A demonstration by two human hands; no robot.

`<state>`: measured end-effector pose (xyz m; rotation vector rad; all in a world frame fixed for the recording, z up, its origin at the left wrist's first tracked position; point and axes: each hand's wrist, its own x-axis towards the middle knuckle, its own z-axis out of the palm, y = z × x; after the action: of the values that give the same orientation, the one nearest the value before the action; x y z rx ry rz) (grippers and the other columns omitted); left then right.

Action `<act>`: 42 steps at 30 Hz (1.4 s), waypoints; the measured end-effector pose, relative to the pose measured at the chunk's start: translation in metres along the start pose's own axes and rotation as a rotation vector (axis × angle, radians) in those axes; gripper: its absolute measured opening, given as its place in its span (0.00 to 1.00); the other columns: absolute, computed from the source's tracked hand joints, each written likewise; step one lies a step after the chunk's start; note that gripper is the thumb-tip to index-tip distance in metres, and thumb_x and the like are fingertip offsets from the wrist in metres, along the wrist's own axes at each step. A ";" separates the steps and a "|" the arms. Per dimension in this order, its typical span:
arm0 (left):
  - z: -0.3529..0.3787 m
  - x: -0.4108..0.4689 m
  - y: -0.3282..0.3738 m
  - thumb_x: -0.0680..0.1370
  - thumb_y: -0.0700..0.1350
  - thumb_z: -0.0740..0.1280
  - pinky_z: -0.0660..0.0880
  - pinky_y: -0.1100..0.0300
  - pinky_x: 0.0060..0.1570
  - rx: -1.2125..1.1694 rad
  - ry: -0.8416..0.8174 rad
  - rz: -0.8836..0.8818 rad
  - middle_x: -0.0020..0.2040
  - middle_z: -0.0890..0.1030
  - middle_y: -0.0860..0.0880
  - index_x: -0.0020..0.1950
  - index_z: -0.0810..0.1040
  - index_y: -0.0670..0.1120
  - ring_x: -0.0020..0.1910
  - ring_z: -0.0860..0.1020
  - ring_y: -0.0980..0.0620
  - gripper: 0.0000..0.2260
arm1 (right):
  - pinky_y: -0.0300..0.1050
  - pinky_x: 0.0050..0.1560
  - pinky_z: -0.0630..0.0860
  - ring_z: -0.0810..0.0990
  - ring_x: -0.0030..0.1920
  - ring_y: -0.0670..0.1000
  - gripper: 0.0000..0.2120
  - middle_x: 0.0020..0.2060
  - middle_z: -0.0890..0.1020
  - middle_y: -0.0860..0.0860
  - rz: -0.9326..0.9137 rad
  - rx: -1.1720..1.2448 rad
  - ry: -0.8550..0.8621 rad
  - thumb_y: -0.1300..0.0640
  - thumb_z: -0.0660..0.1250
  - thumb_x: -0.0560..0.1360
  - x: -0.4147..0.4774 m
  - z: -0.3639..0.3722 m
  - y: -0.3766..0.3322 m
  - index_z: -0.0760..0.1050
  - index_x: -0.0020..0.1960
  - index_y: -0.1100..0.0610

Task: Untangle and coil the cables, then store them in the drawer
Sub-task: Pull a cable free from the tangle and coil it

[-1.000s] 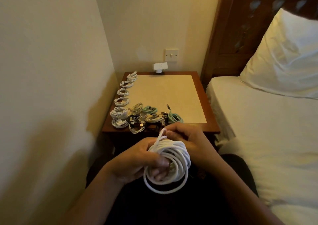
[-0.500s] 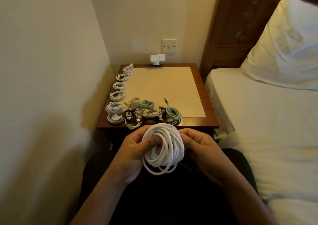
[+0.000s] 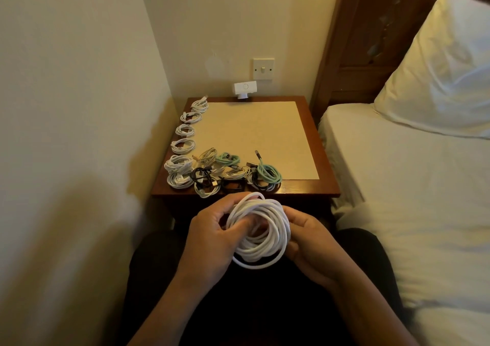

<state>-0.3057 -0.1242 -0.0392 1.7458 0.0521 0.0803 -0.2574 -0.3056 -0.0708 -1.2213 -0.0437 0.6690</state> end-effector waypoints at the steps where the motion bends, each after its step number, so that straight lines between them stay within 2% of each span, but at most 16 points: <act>1: 0.000 -0.001 -0.001 0.78 0.42 0.72 0.79 0.66 0.50 0.024 0.012 0.004 0.53 0.86 0.57 0.61 0.84 0.56 0.53 0.83 0.58 0.14 | 0.53 0.56 0.83 0.84 0.53 0.59 0.13 0.55 0.85 0.63 0.023 0.027 -0.003 0.59 0.66 0.78 0.000 -0.001 0.001 0.84 0.60 0.58; 3: -0.001 -0.002 -0.002 0.78 0.42 0.72 0.79 0.66 0.51 0.057 0.018 -0.001 0.53 0.86 0.59 0.61 0.84 0.57 0.54 0.83 0.59 0.14 | 0.59 0.64 0.78 0.82 0.58 0.62 0.15 0.60 0.83 0.65 0.042 0.063 -0.022 0.59 0.63 0.80 -0.001 -0.002 0.000 0.83 0.62 0.59; 7: 0.000 -0.004 -0.005 0.78 0.43 0.73 0.79 0.64 0.54 0.162 0.030 0.017 0.54 0.85 0.60 0.62 0.83 0.58 0.55 0.83 0.60 0.15 | 0.59 0.66 0.77 0.82 0.61 0.61 0.20 0.61 0.82 0.64 0.059 0.148 -0.052 0.49 0.60 0.83 -0.004 -0.003 -0.002 0.83 0.63 0.59; 9: 0.001 -0.005 -0.006 0.78 0.43 0.73 0.79 0.66 0.53 0.202 0.047 0.033 0.53 0.85 0.62 0.62 0.83 0.58 0.54 0.82 0.62 0.15 | 0.61 0.68 0.76 0.82 0.62 0.61 0.19 0.61 0.83 0.62 0.032 0.043 -0.088 0.47 0.64 0.82 -0.007 -0.002 -0.004 0.81 0.65 0.58; 11: 0.002 -0.005 -0.007 0.78 0.44 0.73 0.78 0.68 0.51 0.198 0.033 0.017 0.52 0.85 0.62 0.61 0.83 0.59 0.53 0.82 0.63 0.14 | 0.60 0.66 0.78 0.84 0.60 0.59 0.16 0.58 0.85 0.58 -0.022 -0.160 -0.058 0.55 0.71 0.79 -0.008 0.001 -0.005 0.80 0.66 0.56; 14: 0.000 -0.003 -0.010 0.78 0.44 0.73 0.80 0.62 0.52 0.089 -0.038 -0.071 0.52 0.86 0.58 0.61 0.83 0.59 0.53 0.83 0.59 0.14 | 0.57 0.62 0.80 0.86 0.57 0.58 0.16 0.55 0.86 0.58 -0.027 -0.231 0.007 0.64 0.71 0.77 -0.006 0.000 -0.006 0.80 0.64 0.57; 17: -0.004 -0.002 -0.015 0.78 0.40 0.73 0.80 0.56 0.57 -0.044 -0.152 -0.158 0.56 0.86 0.53 0.65 0.81 0.55 0.56 0.84 0.53 0.17 | 0.58 0.62 0.79 0.84 0.57 0.61 0.14 0.56 0.85 0.62 0.027 -0.103 -0.008 0.63 0.70 0.77 -0.001 -0.006 -0.003 0.81 0.62 0.61; 19: -0.007 -0.001 -0.019 0.77 0.38 0.73 0.80 0.55 0.58 -0.122 -0.197 -0.193 0.58 0.85 0.49 0.67 0.80 0.52 0.58 0.83 0.49 0.19 | 0.61 0.65 0.76 0.82 0.58 0.63 0.17 0.59 0.82 0.65 0.068 0.008 -0.054 0.60 0.71 0.75 0.001 -0.010 0.001 0.81 0.63 0.62; 22: -0.009 0.002 -0.026 0.75 0.38 0.74 0.80 0.52 0.59 -0.204 -0.191 -0.209 0.58 0.85 0.45 0.66 0.81 0.50 0.58 0.83 0.45 0.19 | 0.64 0.70 0.72 0.80 0.64 0.66 0.21 0.64 0.80 0.67 0.105 0.069 -0.104 0.58 0.72 0.75 0.003 -0.014 0.007 0.79 0.67 0.62; 26: -0.003 0.002 -0.032 0.77 0.33 0.70 0.81 0.52 0.56 -0.362 -0.098 -0.290 0.55 0.86 0.43 0.63 0.83 0.46 0.57 0.83 0.43 0.16 | 0.57 0.61 0.80 0.84 0.58 0.61 0.21 0.58 0.84 0.62 0.083 -0.012 -0.003 0.59 0.74 0.75 0.004 -0.010 0.010 0.78 0.67 0.59; 29: 0.004 -0.002 -0.035 0.79 0.34 0.69 0.82 0.54 0.53 -0.267 -0.034 -0.246 0.54 0.86 0.46 0.62 0.82 0.49 0.55 0.84 0.46 0.15 | 0.55 0.56 0.82 0.87 0.52 0.59 0.22 0.53 0.87 0.57 0.050 -0.147 0.079 0.61 0.74 0.74 0.003 -0.007 0.011 0.75 0.66 0.55; 31: 0.007 -0.006 -0.036 0.79 0.35 0.70 0.82 0.54 0.53 -0.148 -0.015 -0.161 0.55 0.85 0.50 0.64 0.80 0.53 0.55 0.84 0.49 0.17 | 0.55 0.54 0.82 0.86 0.51 0.59 0.22 0.53 0.86 0.59 0.066 -0.076 0.075 0.64 0.73 0.75 0.001 -0.009 0.012 0.74 0.67 0.57; 34: 0.005 -0.004 -0.036 0.79 0.38 0.70 0.82 0.52 0.56 0.054 -0.083 -0.070 0.58 0.84 0.55 0.64 0.80 0.58 0.57 0.83 0.54 0.19 | 0.55 0.54 0.83 0.85 0.53 0.61 0.25 0.56 0.85 0.62 0.075 0.075 0.055 0.67 0.72 0.72 0.000 -0.015 0.014 0.74 0.69 0.60; 36: 0.000 0.001 -0.035 0.77 0.38 0.72 0.81 0.49 0.58 0.058 -0.130 -0.117 0.58 0.84 0.55 0.64 0.80 0.59 0.57 0.83 0.54 0.20 | 0.55 0.54 0.83 0.86 0.54 0.62 0.24 0.55 0.85 0.62 0.055 0.050 0.082 0.67 0.72 0.72 -0.001 -0.014 0.015 0.75 0.68 0.59; 39: -0.001 0.003 -0.034 0.74 0.41 0.77 0.79 0.48 0.63 0.012 -0.156 -0.190 0.60 0.83 0.56 0.65 0.80 0.60 0.60 0.81 0.56 0.22 | 0.61 0.61 0.81 0.85 0.56 0.63 0.22 0.54 0.86 0.61 0.020 -0.017 0.131 0.67 0.71 0.74 -0.002 -0.011 0.014 0.76 0.67 0.57; 42: -0.002 0.002 -0.038 0.74 0.37 0.76 0.80 0.49 0.61 0.023 -0.184 -0.185 0.59 0.84 0.54 0.66 0.78 0.57 0.58 0.83 0.55 0.24 | 0.58 0.59 0.81 0.86 0.55 0.60 0.22 0.54 0.87 0.59 -0.009 -0.116 0.135 0.67 0.72 0.75 -0.005 -0.008 0.013 0.76 0.66 0.56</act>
<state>-0.3039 -0.1151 -0.0759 1.7569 0.0792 -0.2169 -0.2642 -0.3121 -0.0837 -1.3752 0.0253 0.5814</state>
